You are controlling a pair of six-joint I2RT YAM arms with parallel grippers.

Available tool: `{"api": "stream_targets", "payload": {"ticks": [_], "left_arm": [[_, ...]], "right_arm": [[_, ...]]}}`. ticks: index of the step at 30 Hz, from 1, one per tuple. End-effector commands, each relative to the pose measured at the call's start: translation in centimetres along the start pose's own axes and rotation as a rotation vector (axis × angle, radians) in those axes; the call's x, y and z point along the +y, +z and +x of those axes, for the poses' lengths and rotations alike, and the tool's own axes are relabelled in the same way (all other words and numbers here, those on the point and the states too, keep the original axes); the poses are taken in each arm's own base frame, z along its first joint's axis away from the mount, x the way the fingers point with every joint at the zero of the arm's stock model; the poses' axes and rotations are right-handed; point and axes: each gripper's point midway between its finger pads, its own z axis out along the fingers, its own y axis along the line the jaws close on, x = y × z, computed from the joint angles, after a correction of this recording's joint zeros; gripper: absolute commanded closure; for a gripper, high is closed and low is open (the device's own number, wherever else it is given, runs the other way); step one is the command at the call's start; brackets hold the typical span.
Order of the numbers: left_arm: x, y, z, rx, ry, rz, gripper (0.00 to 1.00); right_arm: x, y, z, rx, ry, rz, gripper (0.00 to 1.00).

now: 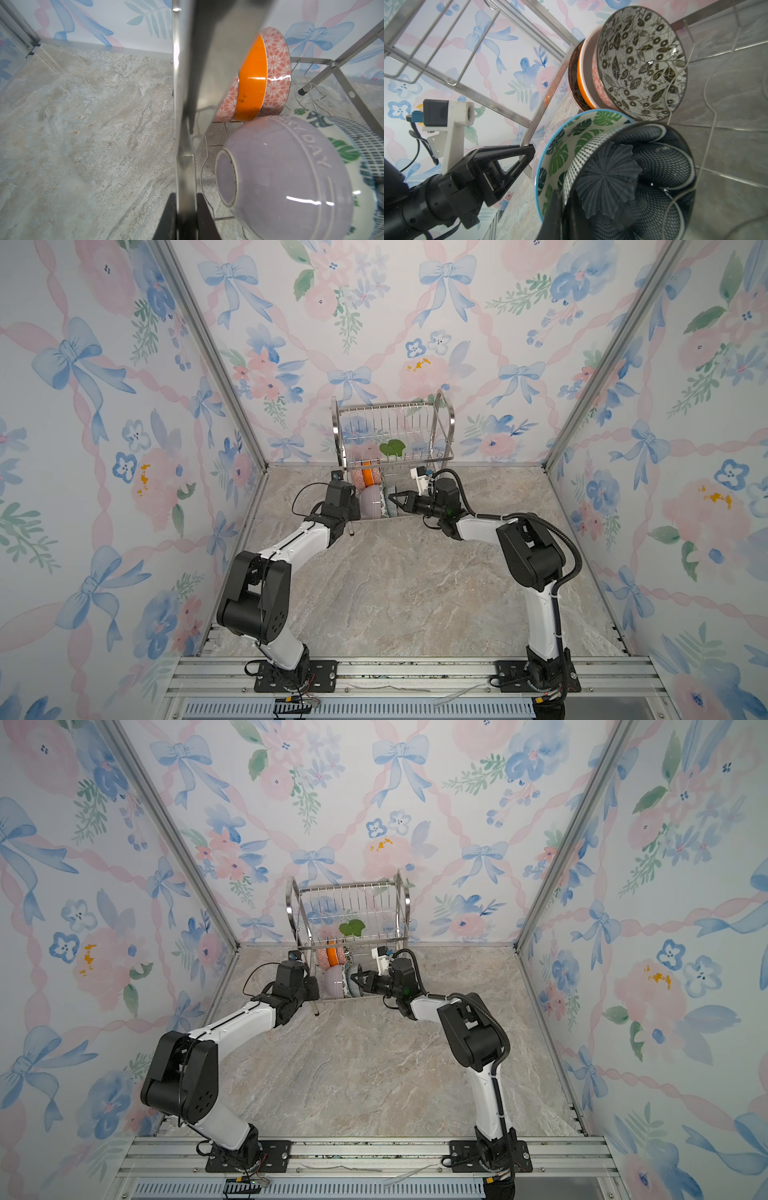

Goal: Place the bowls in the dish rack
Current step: 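Lower the black-and-white bowl into the slot beside the green-leaf bowl, then open the right gripper and draw it back from the black-and-white bowl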

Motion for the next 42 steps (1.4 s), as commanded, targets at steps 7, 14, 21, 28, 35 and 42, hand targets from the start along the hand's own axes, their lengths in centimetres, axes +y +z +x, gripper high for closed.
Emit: {"api": "stream_targets", "payload": {"ticks": [7, 14, 21, 28, 35, 42], "left_arm": [[0.1, 0.6, 2.7, 0.094, 0.094, -0.021, 1.00], [0.0, 0.4, 2.6, 0.099, 0.091, -0.027, 1.00], [-0.1, 0.0, 2.4, 0.095, 0.075, -0.022, 0.97], [0.0, -0.3, 2.0, 0.085, 0.071, -0.023, 0.92], [-0.2, -0.4, 1.8, 0.080, 0.073, -0.017, 0.85], [-0.2, -0.7, 1.4, 0.070, 0.071, -0.013, 0.74]], "right_arm": [[0.9, -0.2, 2.0, 0.086, -0.042, 0.028, 0.89], [1.6, -0.3, 1.9, 0.081, -0.052, 0.024, 0.83], [2.7, -0.9, 1.2, 0.073, -0.081, 0.026, 0.74], [3.7, -2.1, 0.9, 0.045, -0.100, 0.035, 0.72], [4.0, -3.5, 1.1, 0.028, -0.105, 0.063, 0.69], [4.4, -4.6, 1.2, 0.021, -0.153, 0.081, 0.68]]}}
